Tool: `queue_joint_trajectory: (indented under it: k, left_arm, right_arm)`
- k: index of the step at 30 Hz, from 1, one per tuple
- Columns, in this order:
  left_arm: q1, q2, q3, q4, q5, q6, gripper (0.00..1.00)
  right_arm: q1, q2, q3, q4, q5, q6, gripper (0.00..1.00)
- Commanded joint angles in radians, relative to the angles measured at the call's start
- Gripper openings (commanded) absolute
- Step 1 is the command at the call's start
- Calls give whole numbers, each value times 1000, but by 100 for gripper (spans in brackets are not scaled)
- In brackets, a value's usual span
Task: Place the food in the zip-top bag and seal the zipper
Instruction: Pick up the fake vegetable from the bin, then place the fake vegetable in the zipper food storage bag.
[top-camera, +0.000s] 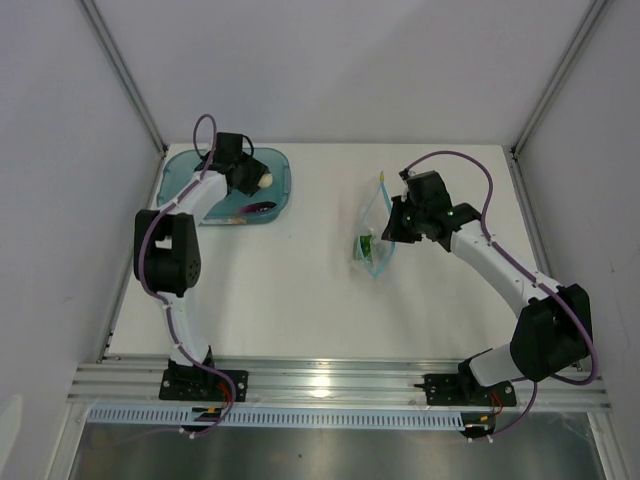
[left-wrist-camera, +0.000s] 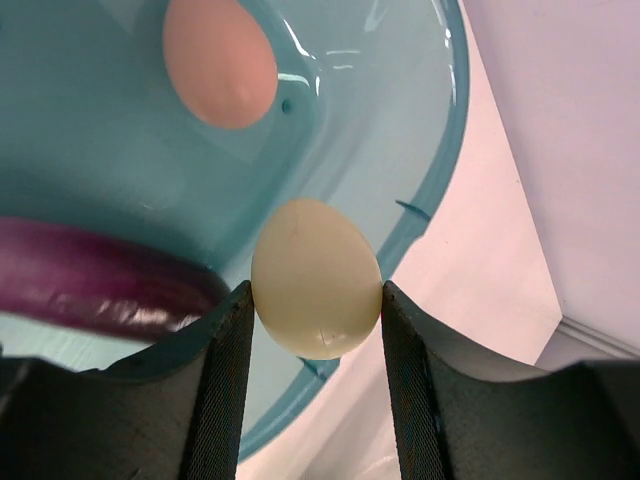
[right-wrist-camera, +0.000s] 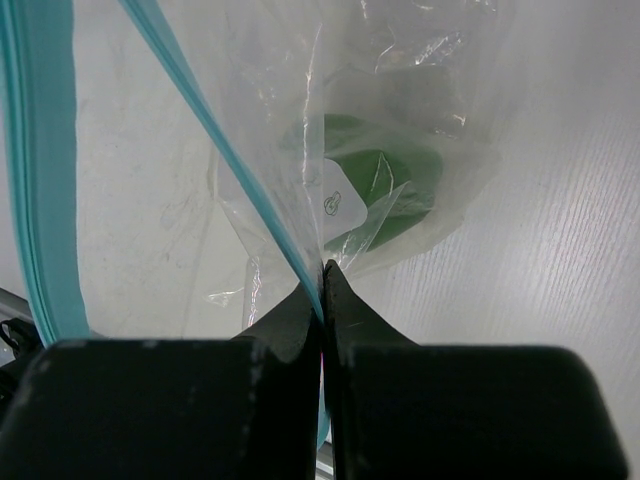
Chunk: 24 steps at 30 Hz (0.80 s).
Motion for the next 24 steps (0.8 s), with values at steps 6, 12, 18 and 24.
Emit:
queue_joint_trajectory:
  k: [6, 12, 18, 24]
  left_arm:
    - [-23, -238, -170, 27, 2, 38, 0]
    - [-88, -404, -296, 24, 12, 52, 1]
    - [-164, -567, -371, -8, 60, 60, 0]
    - [-278, -698, -382, -52, 63, 66, 1]
  right_arm:
    - [6, 12, 47, 34, 29, -3, 0]
    - [12, 89, 120, 45, 43, -1, 0]
    - [29, 113, 172, 35, 66, -4, 0]
    - [50, 110, 199, 18, 80, 0, 0]
